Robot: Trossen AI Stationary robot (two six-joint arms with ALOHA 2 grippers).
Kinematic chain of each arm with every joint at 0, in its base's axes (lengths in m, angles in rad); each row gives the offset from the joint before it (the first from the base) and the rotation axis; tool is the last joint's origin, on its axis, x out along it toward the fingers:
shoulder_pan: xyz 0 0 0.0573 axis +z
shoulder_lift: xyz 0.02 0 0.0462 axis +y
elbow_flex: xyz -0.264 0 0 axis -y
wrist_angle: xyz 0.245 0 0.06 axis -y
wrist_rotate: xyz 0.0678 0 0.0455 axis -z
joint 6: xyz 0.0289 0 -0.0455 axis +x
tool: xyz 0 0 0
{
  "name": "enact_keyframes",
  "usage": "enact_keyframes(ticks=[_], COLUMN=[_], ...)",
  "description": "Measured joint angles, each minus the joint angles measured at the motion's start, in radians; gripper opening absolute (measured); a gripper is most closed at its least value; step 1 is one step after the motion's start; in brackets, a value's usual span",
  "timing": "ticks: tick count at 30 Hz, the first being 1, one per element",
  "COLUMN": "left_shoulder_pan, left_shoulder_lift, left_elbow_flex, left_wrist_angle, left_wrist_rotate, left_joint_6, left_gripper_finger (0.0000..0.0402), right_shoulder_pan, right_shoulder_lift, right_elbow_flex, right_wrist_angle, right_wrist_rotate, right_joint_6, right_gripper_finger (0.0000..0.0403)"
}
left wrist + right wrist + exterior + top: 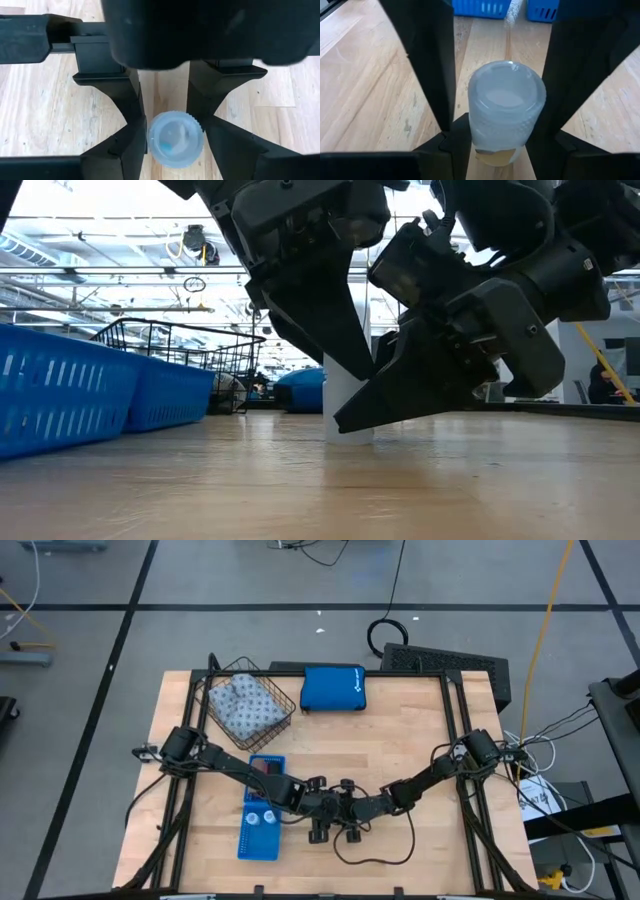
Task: Pick & place medical supplies in basket/bin
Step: Put the white pill bottle into the bottom blue bin
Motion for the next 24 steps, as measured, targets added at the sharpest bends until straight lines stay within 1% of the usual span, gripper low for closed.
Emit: enact_keyframes(ticks=[4, 8, 15, 24], left_shoulder_pan=[0.000, 0.000, 0.002, 0.001], left_shoulder_lift=[0.000, -0.001, -0.031, -0.031], left_elbow_flex=[0.000, 0.000, 0.000, 0.000], left_wrist_angle=[0.000, -0.007, -0.052, -0.049], left_wrist_rotate=[0.001, 0.001, -0.006, -0.008], left_joint_6=[0.005, 0.005, 0.005, -0.001], left_gripper_finger=[0.0223, 0.0225, 0.0225, 0.0225], right_shoulder_pan=[0.000, 0.000, 0.001, 0.001], right_shoulder_lift=[0.000, 0.000, 0.000, 0.000], right_elbow_flex=[0.000, 0.000, 0.000, 0.000], right_wrist_angle=[0.000, 0.000, 0.000, 0.000], right_wrist_rotate=[0.000, 0.001, -0.001, -0.001], right_joint_6=[0.000, 0.000, 0.001, 0.001], right_gripper_finger=[0.0151, 0.0147, 0.0154, 0.0149])
